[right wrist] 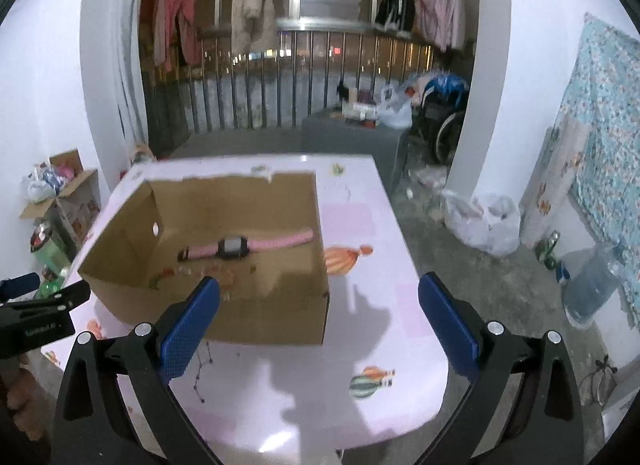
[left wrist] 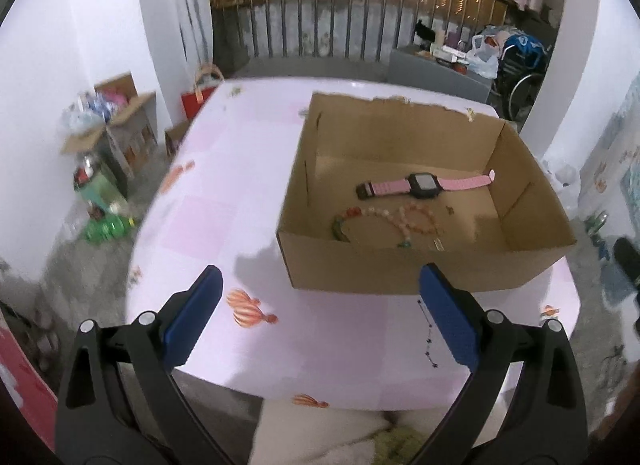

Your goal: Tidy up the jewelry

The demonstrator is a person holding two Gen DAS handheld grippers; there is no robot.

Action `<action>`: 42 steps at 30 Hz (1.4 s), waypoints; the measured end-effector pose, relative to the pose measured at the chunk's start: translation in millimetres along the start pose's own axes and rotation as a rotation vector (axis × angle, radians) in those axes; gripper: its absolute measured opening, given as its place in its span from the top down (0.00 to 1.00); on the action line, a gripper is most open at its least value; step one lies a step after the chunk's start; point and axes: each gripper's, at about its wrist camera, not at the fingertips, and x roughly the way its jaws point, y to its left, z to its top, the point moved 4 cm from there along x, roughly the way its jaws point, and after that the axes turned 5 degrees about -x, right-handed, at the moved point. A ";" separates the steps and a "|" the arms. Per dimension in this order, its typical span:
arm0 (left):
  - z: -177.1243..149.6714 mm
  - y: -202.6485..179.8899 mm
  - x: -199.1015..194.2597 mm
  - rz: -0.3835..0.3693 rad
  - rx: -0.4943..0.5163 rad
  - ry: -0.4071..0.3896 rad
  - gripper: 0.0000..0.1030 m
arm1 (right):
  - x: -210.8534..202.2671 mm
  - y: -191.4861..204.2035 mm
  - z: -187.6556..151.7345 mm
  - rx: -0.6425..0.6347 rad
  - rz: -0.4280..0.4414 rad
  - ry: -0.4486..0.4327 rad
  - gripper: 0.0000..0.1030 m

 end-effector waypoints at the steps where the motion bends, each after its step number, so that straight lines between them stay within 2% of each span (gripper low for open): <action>1: -2.4 -0.5 3.0 -0.001 0.000 0.017 0.08 | 6.3 0.8 -2.8 0.005 0.009 0.033 0.06; 7: -10.2 -5.0 10.3 0.011 0.015 0.065 0.08 | 25.1 3.6 -18.0 0.044 0.057 0.131 0.06; 12: -9.9 -5.4 12.7 0.034 0.029 0.079 0.08 | 28.6 7.0 -22.7 0.030 0.055 0.145 0.06; 26: -8.4 -7.8 16.1 0.032 0.028 0.101 0.08 | 34.5 12.4 -23.5 0.017 0.058 0.179 0.06; 42: -6.6 -16.2 18.8 -0.004 0.042 0.083 0.08 | 42.2 9.5 -25.1 0.028 0.040 0.198 0.06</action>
